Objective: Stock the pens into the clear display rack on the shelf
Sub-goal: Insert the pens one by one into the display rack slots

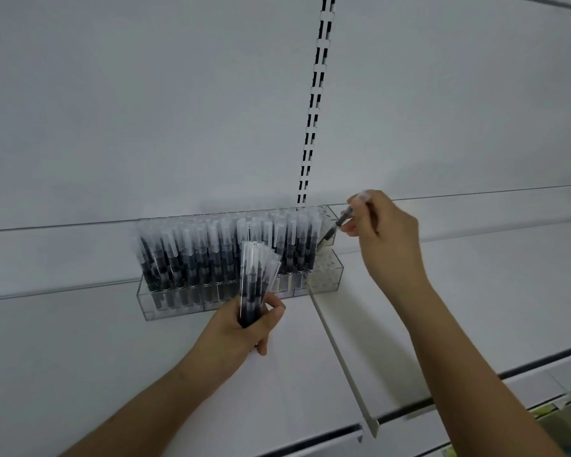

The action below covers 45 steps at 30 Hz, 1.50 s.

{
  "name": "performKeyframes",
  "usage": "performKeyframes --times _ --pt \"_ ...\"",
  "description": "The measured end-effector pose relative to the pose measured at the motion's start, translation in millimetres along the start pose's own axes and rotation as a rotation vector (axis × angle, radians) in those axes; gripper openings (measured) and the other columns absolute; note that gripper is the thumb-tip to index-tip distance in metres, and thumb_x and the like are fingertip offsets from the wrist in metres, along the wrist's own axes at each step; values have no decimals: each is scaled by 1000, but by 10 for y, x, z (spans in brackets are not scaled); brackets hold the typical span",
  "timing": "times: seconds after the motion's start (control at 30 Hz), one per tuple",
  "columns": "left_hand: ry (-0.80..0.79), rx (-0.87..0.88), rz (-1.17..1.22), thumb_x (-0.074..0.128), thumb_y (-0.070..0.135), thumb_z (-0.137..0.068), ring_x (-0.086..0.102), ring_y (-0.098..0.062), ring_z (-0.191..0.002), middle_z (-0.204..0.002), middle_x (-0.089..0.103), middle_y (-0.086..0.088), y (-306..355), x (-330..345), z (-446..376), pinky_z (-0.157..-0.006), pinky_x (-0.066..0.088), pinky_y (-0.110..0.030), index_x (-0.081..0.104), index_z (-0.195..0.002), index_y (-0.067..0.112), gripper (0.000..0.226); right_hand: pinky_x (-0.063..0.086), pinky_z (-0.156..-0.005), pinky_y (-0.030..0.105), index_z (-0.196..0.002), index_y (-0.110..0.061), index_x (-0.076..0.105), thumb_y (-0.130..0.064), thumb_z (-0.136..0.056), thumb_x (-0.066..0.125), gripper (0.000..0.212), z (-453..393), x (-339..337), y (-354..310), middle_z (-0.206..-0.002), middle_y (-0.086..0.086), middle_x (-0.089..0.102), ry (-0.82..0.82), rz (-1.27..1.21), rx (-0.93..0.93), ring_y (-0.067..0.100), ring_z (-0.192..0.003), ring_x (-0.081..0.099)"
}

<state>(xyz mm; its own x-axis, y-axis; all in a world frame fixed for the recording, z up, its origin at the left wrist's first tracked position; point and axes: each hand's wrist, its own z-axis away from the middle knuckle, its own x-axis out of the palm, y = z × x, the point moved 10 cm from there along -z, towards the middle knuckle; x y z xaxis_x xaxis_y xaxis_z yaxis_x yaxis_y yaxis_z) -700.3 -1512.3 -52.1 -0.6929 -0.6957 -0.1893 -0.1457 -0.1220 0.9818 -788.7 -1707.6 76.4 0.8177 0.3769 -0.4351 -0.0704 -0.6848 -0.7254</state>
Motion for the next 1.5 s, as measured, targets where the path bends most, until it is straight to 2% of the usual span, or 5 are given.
performKeyframes --times 0.5,0.67,0.8,1.1,1.5 --pt "-2 17 15 58 17 -93 44 -4 -38 -49 52 -1 35 -9 18 -43 36 -11 63 -93 12 7 56 -70 43 -84 -10 58 -21 -102 36 31 -169 686 222 -79 8 67 -374 526 -66 25 -69 67" --pt "-2 15 -4 60 20 -92 44 -5 -38 -49 52 -1 14 -11 8 -43 36 -11 63 -92 14 7 34 -49 30 -69 -9 51 -39 -101 45 44 -75 517 166 -61 4 52 -305 646 -56 24 -60 52" --pt "-13 30 -27 63 28 -90 48 -8 -44 -48 54 1 12 3 -12 -50 40 -16 64 -90 17 12 39 -54 27 -67 -17 56 -49 -96 52 44 200 331 -95 -57 -6 54 -161 367 -69 11 -56 52" --pt "-17 0 30 54 25 -95 46 -6 -40 -52 51 -5 -2 16 -3 -43 38 -14 57 -85 -8 34 45 -58 14 -84 -19 76 -30 -90 69 14 677 934 20 -72 -3 75 -493 -234 184 7 -68 70" --pt "-54 69 23 45 19 -100 48 -15 -50 -56 46 -4 1 31 -22 -52 39 -17 66 -91 17 23 56 -58 26 -92 -14 61 -21 -95 63 7 176 -317 160 -72 3 73 269 -381 198 15 -72 74"
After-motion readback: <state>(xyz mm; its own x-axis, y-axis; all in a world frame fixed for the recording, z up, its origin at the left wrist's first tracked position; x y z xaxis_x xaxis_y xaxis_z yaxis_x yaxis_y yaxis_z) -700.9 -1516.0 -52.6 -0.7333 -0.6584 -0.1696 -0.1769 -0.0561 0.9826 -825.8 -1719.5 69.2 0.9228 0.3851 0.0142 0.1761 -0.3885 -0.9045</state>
